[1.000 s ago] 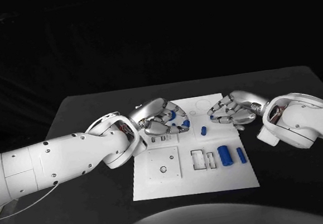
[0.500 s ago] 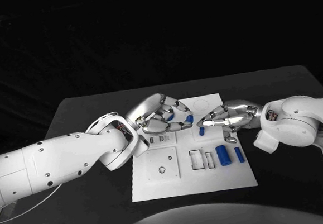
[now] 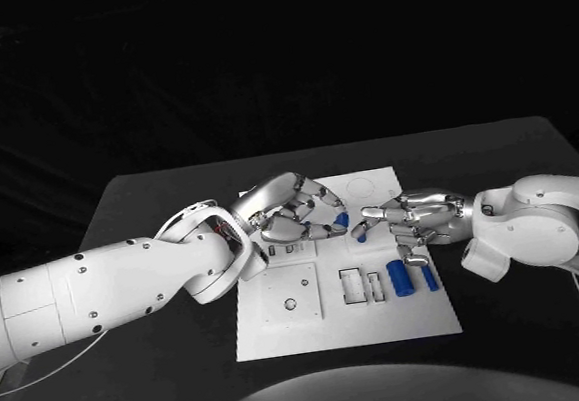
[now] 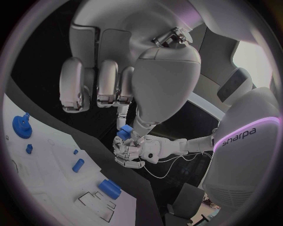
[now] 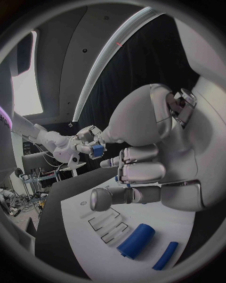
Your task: Assemble the parts on the task board
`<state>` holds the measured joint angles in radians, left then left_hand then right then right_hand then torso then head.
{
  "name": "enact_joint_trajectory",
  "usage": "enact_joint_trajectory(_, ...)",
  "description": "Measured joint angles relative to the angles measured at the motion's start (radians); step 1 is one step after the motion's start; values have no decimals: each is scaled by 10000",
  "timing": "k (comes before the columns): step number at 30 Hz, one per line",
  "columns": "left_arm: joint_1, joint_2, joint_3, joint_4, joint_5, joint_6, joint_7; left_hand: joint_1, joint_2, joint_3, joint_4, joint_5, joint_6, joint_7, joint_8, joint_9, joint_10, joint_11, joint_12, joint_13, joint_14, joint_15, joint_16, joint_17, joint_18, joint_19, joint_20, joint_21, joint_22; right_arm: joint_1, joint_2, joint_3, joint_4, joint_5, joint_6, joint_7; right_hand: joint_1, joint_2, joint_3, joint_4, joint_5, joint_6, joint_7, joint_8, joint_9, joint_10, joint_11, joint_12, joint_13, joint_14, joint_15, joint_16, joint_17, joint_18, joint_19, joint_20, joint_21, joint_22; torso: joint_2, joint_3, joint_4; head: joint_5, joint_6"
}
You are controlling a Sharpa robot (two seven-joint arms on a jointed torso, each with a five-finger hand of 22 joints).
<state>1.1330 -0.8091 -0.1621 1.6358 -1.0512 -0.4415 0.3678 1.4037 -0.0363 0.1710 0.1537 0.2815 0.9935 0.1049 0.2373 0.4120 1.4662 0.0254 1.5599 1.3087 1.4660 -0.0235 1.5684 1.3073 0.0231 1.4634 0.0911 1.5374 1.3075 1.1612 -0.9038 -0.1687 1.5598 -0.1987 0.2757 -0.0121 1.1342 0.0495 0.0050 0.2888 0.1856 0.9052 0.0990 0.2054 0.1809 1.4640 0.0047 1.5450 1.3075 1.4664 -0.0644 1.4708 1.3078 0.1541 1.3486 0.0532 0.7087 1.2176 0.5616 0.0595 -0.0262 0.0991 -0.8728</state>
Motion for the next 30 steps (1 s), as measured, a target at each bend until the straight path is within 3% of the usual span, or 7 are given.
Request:
enact_joint_trajectory(5, -7, 118, -9, -41, -789, 174, -582, 0, 0, -28, 28, -49, 1, 0, -32, 1, 0, 0, 0, 0, 0, 0, 0, 0, 0, 0, 0, 0, 0, 1, -13, 1, 161, -1, -244, -170, -456, 145, -502, 8, 326, 75, -6, 297, 150, 0, 0, 44, 0, 0, 0, 29, 0, 0, 0, 0, 55, 61, 14, -1, 7, -12, 0)
enact_joint_trajectory(12, -8, 221, -12, -69, -1413, 434, -1241, -1, -1, -53, 60, -97, 15, -16, -61, 54, 0, 0, -71, 0, 0, 0, 0, 0, 0, 0, 0, 0, -1, 6, 85, 2, 294, -231, -732, -406, -591, 280, -871, 6, 668, -129, 23, 383, 234, 0, 0, 63, 0, 0, 0, 39, -1, 0, 0, 1, 55, 74, 19, -4, 19, 7, 0)
enact_joint_trajectory(17, -12, 268, -12, -92, -1629, 570, -1532, -1, -1, -23, 90, -98, 15, -16, -99, 57, 0, 0, -90, 0, 0, 0, 0, 0, 1, 0, 0, 0, -1, 6, 144, 2, 320, -544, -992, -593, -570, 300, -1065, -54, 1164, -542, 63, 425, 271, 36, 36, 61, 0, -19, 55, 39, -1, 0, -5, 6, -198, 7, 19, -6, 24, 26, 0)
enact_joint_trajectory(23, -19, 291, -12, -121, -1778, 664, -1737, -14, -14, -23, 90, -99, 15, -17, -134, 62, 0, 0, -90, 0, 0, 0, 0, -1, 0, 0, 0, 0, -2, 6, 193, 2, 332, -961, -1195, -830, 104, 358, -1256, -229, 2207, -939, 110, 617, 381, 36, 36, -55, 5, -2, 72, -59, -2, 0, -167, 36, -487, -79, 13, -11, 26, 46, 0)
enact_joint_trajectory(30, -23, 316, -12, -141, -1860, 753, -1870, -14, -14, -49, 116, -125, 15, -18, -156, 109, 0, 0, -90, 0, 0, 0, 0, 5, 1, 0, 0, 0, -2, 3, 272, 2, 375, -1404, -1396, -1114, 773, 347, -1243, -599, 2988, -1138, 133, 850, 496, 0, 71, -145, 11, -2, 72, -117, -2, 1, -219, 76, -700, -152, 11, -12, 19, 85, 0)
